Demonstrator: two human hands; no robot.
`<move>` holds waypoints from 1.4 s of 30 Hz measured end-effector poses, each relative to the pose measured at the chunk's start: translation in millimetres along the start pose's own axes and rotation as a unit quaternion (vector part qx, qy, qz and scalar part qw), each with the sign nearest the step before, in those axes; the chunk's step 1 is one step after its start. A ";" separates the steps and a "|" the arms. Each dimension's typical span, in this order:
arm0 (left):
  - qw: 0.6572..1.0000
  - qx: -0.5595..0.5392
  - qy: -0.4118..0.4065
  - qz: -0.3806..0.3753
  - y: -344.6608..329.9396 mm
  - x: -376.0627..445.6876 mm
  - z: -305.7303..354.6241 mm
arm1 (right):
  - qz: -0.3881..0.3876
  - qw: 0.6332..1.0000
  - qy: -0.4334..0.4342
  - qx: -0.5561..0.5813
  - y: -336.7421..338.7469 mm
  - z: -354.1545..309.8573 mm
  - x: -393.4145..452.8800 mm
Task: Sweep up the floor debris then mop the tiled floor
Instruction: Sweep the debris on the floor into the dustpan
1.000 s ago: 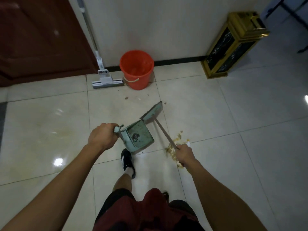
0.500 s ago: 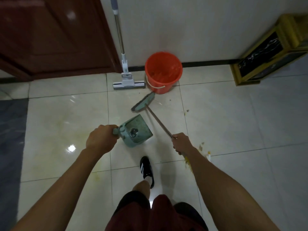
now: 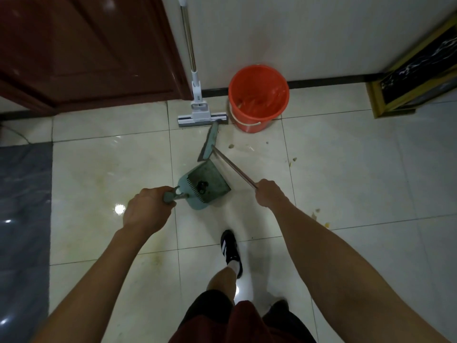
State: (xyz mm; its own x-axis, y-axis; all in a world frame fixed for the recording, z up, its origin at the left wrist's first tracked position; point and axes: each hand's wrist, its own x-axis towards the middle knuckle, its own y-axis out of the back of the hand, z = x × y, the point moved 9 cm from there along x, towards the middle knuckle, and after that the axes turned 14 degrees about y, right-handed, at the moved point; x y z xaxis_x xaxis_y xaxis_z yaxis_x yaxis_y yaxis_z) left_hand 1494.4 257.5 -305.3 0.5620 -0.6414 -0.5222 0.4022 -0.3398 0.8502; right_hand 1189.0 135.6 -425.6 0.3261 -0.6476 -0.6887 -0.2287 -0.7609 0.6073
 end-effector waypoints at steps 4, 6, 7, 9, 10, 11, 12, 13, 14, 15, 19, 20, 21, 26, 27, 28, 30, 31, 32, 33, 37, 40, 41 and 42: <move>1.000 0.012 -0.012 -0.005 -3.0 -2.0 17.5 | 0.012 1.000 -0.022 -0.001 -2.9 33.4 -17.9; 0.999 0.019 -0.023 -0.011 -5.6 -6.3 29.7 | 0.017 0.999 -0.035 0.014 -5.2 54.2 -30.4; 0.999 0.022 -0.030 -0.014 -7.3 -9.2 36.4 | 0.019 0.999 -0.042 0.018 -5.9 64.9 -37.1; 0.999 0.020 -0.039 -0.020 -10.4 -17.0 49.4 | 0.028 0.998 -0.056 0.015 -4.9 87.0 -50.7; 0.999 0.015 -0.040 -0.022 -11.9 -21.6 55.0 | 0.036 0.997 -0.063 0.010 -3.1 98.4 -57.5; 0.999 0.010 -0.042 -0.024 -13.8 -26.5 59.8 | 0.043 0.996 -0.072 0.006 -1.6 109.5 -64.0; 0.999 0.007 -0.045 -0.025 -16.0 -31.9 64.3 | 0.048 0.996 -0.079 0.002 -0.5 119.9 -69.8; 0.998 0.008 -0.050 -0.025 -18.6 -37.7 69.1 | 0.052 0.995 -0.084 0.000 0.4 129.7 -75.3; 0.998 0.012 -0.056 -0.023 -21.8 -43.8 73.7 | 0.056 0.995 -0.088 0.001 0.5 139.0 -80.5; 0.998 0.015 -0.063 -0.020 -24.6 -49.9 78.3 | 0.061 0.994 -0.091 0.003 -0.2 148.1 -85.0; 0.996 0.030 -0.081 -0.013 -35.0 -72.2 97.5 | 0.078 0.991 -0.105 0.020 -5.5 178.8 -103.5; 0.996 0.034 -0.086 -0.014 -37.9 -78.5 103.4 | 0.079 0.990 -0.111 0.031 -8.6 187.5 -109.1; 0.995 0.037 -0.093 -0.015 -40.6 -85.0 109.9 | 0.084 0.989 -0.117 0.043 -11.3 196.4 -115.2; 0.990 0.064 -0.127 -0.001 -50.0 -114.3 138.3 | 0.121 0.974 -0.158 0.105 -16.8 244.3 -152.0; 0.989 0.067 -0.133 0.003 -51.5 -118.6 143.4 | 0.128 0.970 -0.169 0.121 -18.6 254.0 -162.4; 0.988 0.070 -0.139 0.007 -53.4 -122.9 148.7 | 0.136 0.965 -0.176 0.140 -21.6 263.5 -171.9; 0.986 0.078 -0.149 0.010 -59.5 -131.8 161.4 | 0.139 0.959 -0.181 0.170 -31.1 278.3 -193.3; 0.984 0.084 -0.156 0.009 -63.9 -137.4 168.6 | 0.137 0.955 -0.187 0.184 -38.9 286.1 -204.6; 0.983 0.089 -0.163 0.008 -68.6 -143.2 175.9 | 0.130 0.952 -0.194 0.197 -47.8 292.9 -216.3; 0.981 0.096 -0.170 0.006 -73.8 -149.2 183.0 | 0.127 0.950 -0.202 0.200 -57.1 299.6 -228.3; 0.970 0.132 -0.206 0.004 -97.8 -175.6 212.4 | 0.127 0.931 -0.244 0.238 -99.7 324.1 -278.9; 0.962 0.149 -0.231 0.005 -116.8 -194.8 232.1 | 0.128 0.919 -0.270 0.256 -131.6 337.8 -314.6; 0.959 0.153 -0.238 0.002 -123.6 -201.3 238.0 | 0.129 0.916 -0.274 0.263 -141.7 341.5 -324.8; 0.956 0.158 -0.246 -0.002 -130.6 -208.1 243.3 | 0.130 0.914 -0.276 0.267 -150.8 345.3 -334.5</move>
State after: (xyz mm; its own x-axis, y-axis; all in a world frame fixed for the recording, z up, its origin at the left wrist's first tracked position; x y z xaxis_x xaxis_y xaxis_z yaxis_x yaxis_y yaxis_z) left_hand 1149.1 268.0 -291.4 0.1222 -0.8592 -0.4968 0.1211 -0.4839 0.8667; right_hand 797.7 453.0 -423.7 -0.2811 -0.6196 -0.7328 -0.6960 -0.3941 0.6002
